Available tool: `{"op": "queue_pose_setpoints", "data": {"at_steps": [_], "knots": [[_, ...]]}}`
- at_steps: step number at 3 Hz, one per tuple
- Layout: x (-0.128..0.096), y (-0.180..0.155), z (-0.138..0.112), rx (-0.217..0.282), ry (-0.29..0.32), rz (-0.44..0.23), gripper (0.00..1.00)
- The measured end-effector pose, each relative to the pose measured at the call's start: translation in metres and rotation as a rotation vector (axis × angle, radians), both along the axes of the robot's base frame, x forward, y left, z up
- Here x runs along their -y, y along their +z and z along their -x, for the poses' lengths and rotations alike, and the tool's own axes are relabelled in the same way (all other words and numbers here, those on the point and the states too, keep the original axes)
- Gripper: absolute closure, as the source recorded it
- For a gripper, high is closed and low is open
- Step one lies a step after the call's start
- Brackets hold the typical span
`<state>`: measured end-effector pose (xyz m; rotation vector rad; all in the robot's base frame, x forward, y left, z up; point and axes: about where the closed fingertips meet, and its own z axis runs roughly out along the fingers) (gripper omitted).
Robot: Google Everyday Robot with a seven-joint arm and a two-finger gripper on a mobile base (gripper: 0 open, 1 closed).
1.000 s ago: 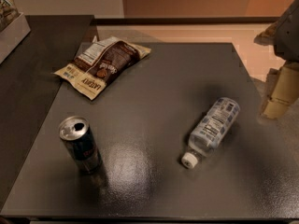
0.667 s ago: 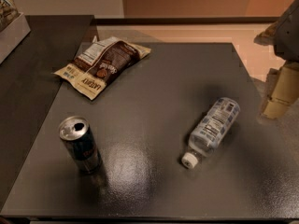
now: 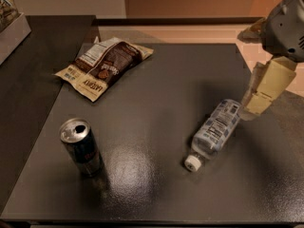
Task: Move redbull can near brown chip bag
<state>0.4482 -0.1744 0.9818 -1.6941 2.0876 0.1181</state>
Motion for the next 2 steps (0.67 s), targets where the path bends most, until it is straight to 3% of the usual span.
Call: {"op": "queue_pose_setpoints", "data": {"at_steps": [2], "knots": [[-0.085,-0.004,0.009,0.006,0.146,-0.145,0.0]]}}
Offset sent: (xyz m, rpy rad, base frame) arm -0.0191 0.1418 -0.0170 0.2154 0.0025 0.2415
